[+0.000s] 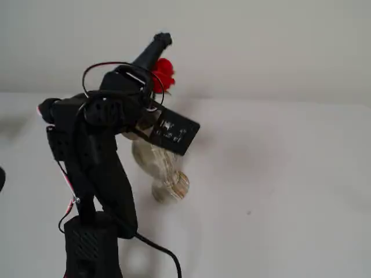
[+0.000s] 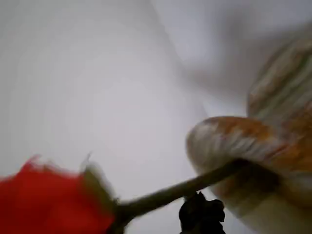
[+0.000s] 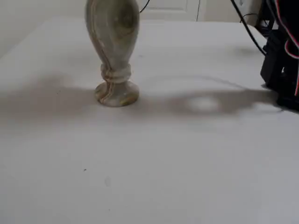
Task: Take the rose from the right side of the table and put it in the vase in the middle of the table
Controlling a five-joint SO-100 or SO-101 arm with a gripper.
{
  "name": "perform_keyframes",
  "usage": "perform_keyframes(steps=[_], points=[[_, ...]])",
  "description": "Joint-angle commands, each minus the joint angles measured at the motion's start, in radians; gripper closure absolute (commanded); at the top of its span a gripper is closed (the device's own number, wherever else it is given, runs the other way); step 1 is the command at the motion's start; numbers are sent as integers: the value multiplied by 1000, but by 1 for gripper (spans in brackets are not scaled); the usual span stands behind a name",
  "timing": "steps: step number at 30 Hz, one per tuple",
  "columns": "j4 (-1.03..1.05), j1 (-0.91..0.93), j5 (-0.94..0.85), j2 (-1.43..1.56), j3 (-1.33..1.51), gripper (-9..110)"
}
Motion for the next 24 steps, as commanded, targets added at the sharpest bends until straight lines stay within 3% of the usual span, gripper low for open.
perform_keyframes(steps=[1,12,15,19,24], points=[[-38,-38,-80,221,-23,39],[9,-216,-258,577,-23,46],[54,-265,-261,658,-20,58],[95,-322,-264,761,-12,84],[97,-241,-311,905,115,101]])
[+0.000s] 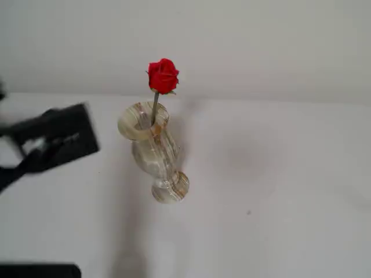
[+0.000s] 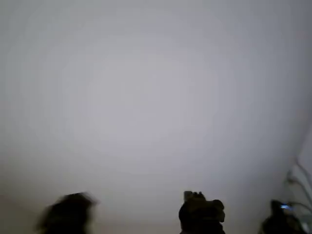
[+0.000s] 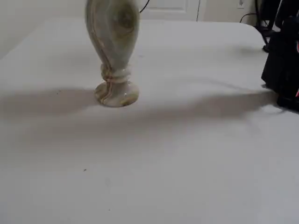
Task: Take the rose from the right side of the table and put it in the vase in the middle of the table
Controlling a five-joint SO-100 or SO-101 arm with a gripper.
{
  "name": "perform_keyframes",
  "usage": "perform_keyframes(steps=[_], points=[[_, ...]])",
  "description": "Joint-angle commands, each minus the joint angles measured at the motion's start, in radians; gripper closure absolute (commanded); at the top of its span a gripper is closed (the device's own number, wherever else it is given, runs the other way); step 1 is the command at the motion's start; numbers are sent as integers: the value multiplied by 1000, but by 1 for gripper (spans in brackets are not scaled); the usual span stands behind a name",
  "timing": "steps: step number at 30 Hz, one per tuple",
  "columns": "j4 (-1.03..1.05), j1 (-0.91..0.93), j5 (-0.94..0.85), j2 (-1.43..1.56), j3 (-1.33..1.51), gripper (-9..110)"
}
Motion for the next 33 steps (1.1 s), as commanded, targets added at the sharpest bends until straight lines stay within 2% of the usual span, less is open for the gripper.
perform_keyframes(steps=[1,7,11,16,22,25,33], points=[[29,55,-55,129,110,101],[29,126,-195,341,374,101],[17,161,-275,545,661,101],[-276,202,-422,1029,1405,102],[-428,268,-457,1468,2048,102],[-385,278,-431,1513,2192,102],[-426,311,-380,1513,2628,102]])
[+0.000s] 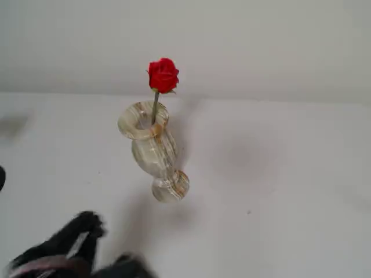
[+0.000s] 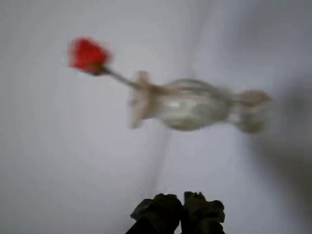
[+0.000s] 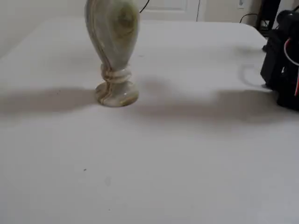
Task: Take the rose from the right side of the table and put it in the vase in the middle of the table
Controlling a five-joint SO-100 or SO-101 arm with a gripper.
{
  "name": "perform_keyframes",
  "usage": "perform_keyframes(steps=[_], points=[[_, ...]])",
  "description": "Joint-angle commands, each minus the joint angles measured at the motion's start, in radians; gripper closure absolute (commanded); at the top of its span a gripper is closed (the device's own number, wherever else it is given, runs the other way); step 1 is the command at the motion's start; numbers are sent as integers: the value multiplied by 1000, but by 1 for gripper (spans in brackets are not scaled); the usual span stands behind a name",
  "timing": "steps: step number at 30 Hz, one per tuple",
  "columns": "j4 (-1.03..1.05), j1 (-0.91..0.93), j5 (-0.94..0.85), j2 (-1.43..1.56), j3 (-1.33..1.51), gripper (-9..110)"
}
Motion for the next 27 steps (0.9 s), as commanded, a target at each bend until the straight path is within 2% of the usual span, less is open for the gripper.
perform_keyframes(steps=[1,5,12,27], points=[[-26,12,15,15,293,102],[-54,29,15,15,514,102],[-238,80,14,15,801,102],[-247,81,35,15,807,101]])
